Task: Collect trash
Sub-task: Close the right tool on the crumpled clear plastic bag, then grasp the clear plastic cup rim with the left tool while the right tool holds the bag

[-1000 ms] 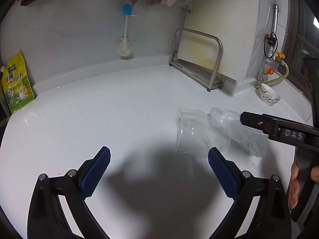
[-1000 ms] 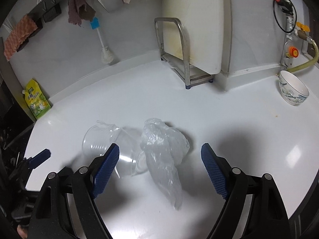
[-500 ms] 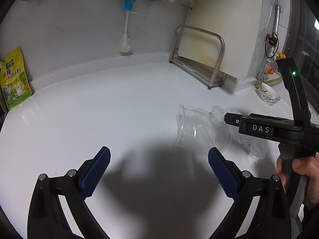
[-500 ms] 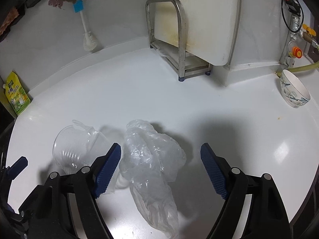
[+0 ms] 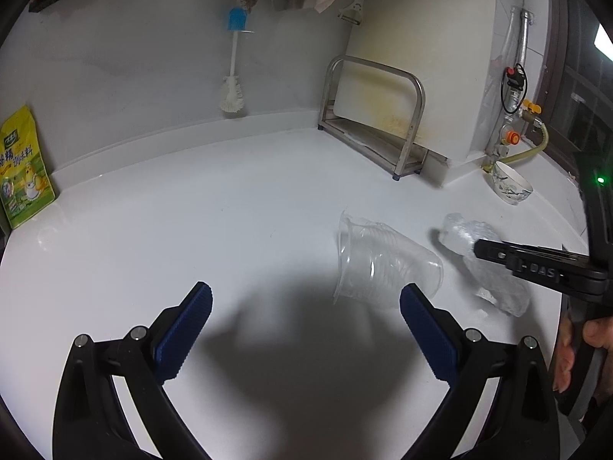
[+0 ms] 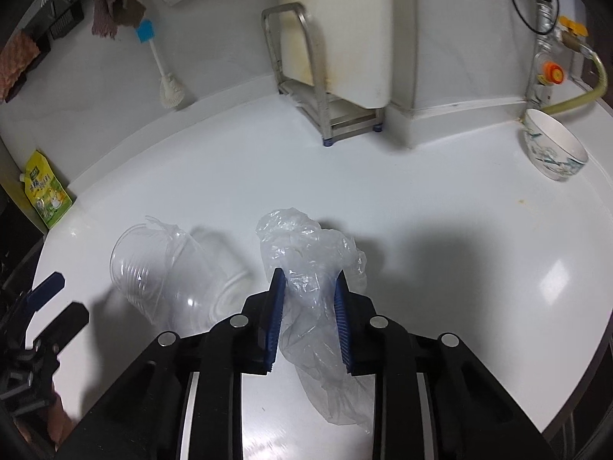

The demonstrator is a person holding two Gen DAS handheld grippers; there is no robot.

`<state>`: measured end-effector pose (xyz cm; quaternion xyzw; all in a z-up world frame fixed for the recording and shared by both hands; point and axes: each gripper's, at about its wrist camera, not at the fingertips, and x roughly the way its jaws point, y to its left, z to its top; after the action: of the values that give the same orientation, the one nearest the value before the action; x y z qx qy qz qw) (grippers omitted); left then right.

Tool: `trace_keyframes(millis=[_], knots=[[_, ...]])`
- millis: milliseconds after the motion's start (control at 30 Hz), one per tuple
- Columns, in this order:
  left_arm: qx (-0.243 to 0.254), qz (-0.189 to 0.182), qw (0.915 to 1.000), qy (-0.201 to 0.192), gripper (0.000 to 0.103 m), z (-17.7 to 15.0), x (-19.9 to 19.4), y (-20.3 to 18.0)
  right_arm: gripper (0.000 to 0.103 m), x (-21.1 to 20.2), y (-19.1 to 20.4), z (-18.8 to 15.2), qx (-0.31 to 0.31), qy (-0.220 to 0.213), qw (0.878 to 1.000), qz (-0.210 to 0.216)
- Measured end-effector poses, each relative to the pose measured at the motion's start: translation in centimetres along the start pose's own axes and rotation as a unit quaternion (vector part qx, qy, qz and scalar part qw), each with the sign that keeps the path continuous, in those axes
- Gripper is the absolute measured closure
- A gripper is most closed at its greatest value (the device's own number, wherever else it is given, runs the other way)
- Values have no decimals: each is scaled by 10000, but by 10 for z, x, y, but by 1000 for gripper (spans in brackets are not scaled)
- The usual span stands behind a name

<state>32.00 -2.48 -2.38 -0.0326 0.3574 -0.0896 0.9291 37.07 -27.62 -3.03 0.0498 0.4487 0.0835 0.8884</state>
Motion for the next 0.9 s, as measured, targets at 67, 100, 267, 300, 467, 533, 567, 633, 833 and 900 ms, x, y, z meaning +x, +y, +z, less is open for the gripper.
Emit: trace_keyframes(millis=[67, 100, 267, 300, 467, 533, 567, 633, 833, 900], knots=[[92, 71, 9999, -52, 6, 1, 1, 0, 79, -7, -5, -5, -11, -15, 10000, -7], [142, 103, 9998, -71, 6, 2, 2, 0, 79, -12, -8, -10, -27, -8, 10000, -21], [370, 56, 9993, -6, 6, 5, 15, -5, 79, -30, -13, -38, -70, 57, 10000, 30], [433, 10, 9991, 14, 6, 6, 18, -6, 79, -33, -13, -43, -72, 70, 9999, 47], [760, -163, 9969, 79, 6, 12, 31, -7, 79, -49, -15, -74, 113, 168, 9991, 362], [780, -267, 9965, 122, 6, 15, 36, -5, 79, -53, -14, -83, 153, 189, 9987, 440], [757, -358, 9963, 176, 6, 17, 40, -4, 79, -55, -14, -87, 168, 208, 9985, 478], [699, -544, 9957, 283, 6, 21, 48, -2, 79, -58, -12, -92, 238, 246, 9977, 582], [538, -888, 9935, 459, 6, 22, 64, -2, 79, -63, -3, -94, 164, 171, 9975, 659], [628, -949, 9927, 400, 6, 23, 65, -5, 78, -64, -2, -95, 208, 165, 9971, 715]])
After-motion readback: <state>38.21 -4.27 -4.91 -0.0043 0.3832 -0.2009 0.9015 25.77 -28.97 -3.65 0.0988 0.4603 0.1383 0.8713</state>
